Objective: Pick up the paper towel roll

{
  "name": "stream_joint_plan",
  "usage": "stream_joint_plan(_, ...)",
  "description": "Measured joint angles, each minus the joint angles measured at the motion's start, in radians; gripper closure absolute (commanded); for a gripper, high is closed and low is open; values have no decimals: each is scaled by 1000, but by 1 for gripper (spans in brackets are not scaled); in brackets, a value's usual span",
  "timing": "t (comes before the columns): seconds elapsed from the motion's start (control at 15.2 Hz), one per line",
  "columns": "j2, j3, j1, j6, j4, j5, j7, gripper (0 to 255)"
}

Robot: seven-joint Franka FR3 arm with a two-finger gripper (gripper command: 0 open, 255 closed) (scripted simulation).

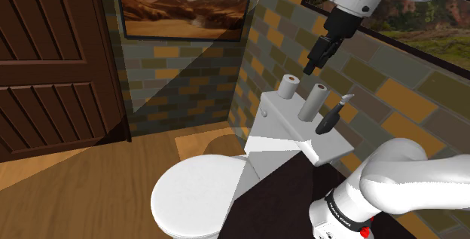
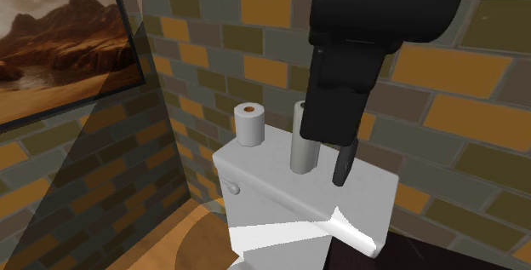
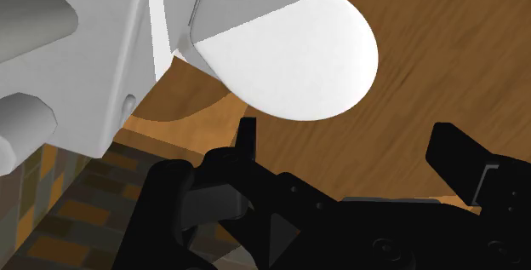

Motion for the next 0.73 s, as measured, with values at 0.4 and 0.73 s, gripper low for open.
stream_joint_plan(0.4,18,-75,-28,67,-50,-47,-77,0)
stream_joint_plan(0.73,69,-179,-65,155,-85,-105,-180,0)
